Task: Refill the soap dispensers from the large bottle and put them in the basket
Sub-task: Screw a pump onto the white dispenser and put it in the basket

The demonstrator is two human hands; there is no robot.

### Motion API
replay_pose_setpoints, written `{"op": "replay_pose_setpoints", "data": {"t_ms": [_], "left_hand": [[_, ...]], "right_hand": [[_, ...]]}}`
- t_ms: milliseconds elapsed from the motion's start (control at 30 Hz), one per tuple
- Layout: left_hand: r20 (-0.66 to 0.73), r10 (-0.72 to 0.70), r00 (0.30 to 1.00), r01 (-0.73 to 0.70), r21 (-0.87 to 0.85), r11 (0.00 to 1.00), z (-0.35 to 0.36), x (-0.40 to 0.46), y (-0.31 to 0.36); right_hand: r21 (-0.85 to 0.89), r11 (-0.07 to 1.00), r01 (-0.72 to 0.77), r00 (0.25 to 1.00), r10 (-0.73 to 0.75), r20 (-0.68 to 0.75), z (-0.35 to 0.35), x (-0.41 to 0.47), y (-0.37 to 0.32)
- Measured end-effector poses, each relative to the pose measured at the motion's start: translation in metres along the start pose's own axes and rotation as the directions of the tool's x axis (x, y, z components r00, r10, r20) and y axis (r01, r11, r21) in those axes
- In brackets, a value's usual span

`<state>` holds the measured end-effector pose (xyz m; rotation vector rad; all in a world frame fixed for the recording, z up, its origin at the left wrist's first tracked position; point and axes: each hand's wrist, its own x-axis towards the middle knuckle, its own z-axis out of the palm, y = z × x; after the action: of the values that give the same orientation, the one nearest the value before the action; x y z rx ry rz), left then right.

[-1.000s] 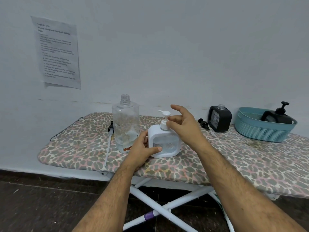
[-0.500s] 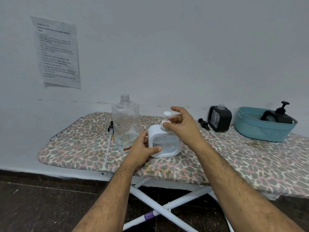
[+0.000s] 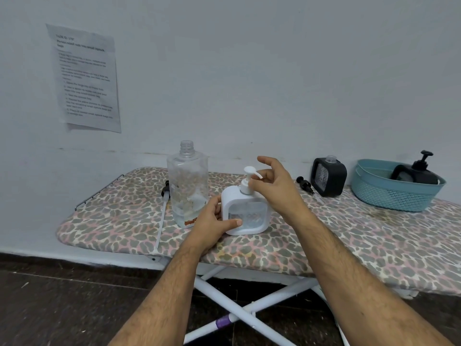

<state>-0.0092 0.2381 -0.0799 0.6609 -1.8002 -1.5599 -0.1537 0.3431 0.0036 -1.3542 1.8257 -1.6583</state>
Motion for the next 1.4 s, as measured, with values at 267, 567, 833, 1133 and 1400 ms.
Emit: {"op": "replay_pose_setpoints", "data": {"t_ms": [267,567,833,1133,1400], "left_hand": [[0.001,0.0,1.0,0.0,-0.002,1.0,0.0,0.0,0.0],[0.0,0.003,1.0,-0.003,0.0,1.0,-0.001,-0.001,0.001],[-0.001,0.001,1.0,-0.001,0.021,1.0,-0.001,0.001,-0.002],[0.007,-0.003,1.0,0.003,0.007,1.0,-0.001,-0.001,0.001],[0.005,-0.004,1.0,0.004,-0.003,1.0,-0.001,-0.001,0.001]], "right_hand": [[-0.042,0.999,0.01,1.0,-0.011,-0.024,0.0,0.0,0.0],[-0.007,1.0,0.003,1.0,-0.003,0.022,-0.004,-0.001,-0.003],[0.006,1.0,0.019,0.998,-0.019,0.057,-0.003,0.001,0.002],[-0.059,0.998,0.029,0.999,-0.03,-0.015,0.008,0.005,0.006],[0.023,1.0,0.015,1.0,-0.015,0.009,0.004,0.001,0.003]]}}
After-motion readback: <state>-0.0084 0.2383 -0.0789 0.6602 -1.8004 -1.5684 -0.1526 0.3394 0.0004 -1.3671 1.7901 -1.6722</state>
